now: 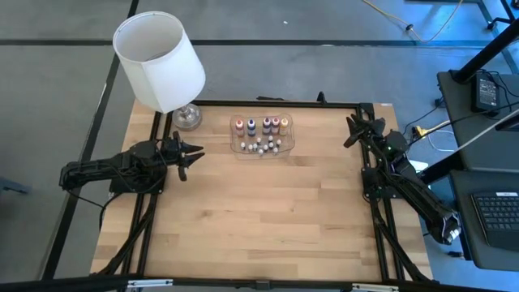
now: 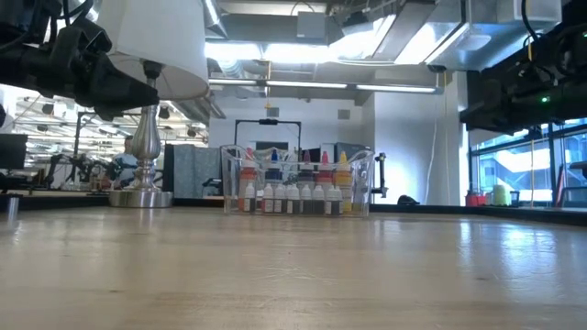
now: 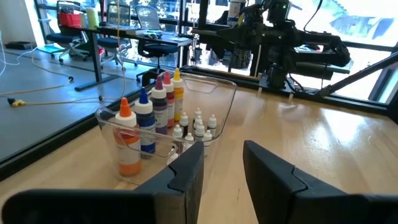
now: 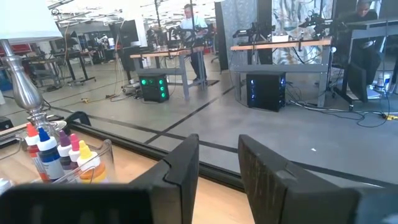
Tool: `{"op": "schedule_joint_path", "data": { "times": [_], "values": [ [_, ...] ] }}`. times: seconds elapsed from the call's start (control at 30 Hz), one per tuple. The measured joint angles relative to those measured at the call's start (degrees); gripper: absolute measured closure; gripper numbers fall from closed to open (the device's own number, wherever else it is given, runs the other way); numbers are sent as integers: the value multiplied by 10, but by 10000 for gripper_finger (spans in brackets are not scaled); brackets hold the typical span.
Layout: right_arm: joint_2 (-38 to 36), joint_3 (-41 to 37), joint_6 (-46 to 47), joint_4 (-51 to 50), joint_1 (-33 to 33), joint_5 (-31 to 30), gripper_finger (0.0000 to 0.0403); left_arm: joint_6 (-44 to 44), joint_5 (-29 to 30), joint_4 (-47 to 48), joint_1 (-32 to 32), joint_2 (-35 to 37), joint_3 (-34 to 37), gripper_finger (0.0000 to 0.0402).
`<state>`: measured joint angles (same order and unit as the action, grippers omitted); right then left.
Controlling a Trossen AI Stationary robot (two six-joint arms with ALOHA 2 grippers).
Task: Pick & Place food coloring
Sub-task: Return to Home Position
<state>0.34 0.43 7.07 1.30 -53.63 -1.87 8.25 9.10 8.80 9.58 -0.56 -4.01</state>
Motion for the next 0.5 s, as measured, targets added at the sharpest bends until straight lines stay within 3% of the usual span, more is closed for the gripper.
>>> {"op": "schedule_joint_path", "data": {
  "times": [0.5],
  "values": [
    [0, 0, 0, 0, 0, 0, 288, 0, 0, 0, 0, 0, 0, 293]
  ]
}}
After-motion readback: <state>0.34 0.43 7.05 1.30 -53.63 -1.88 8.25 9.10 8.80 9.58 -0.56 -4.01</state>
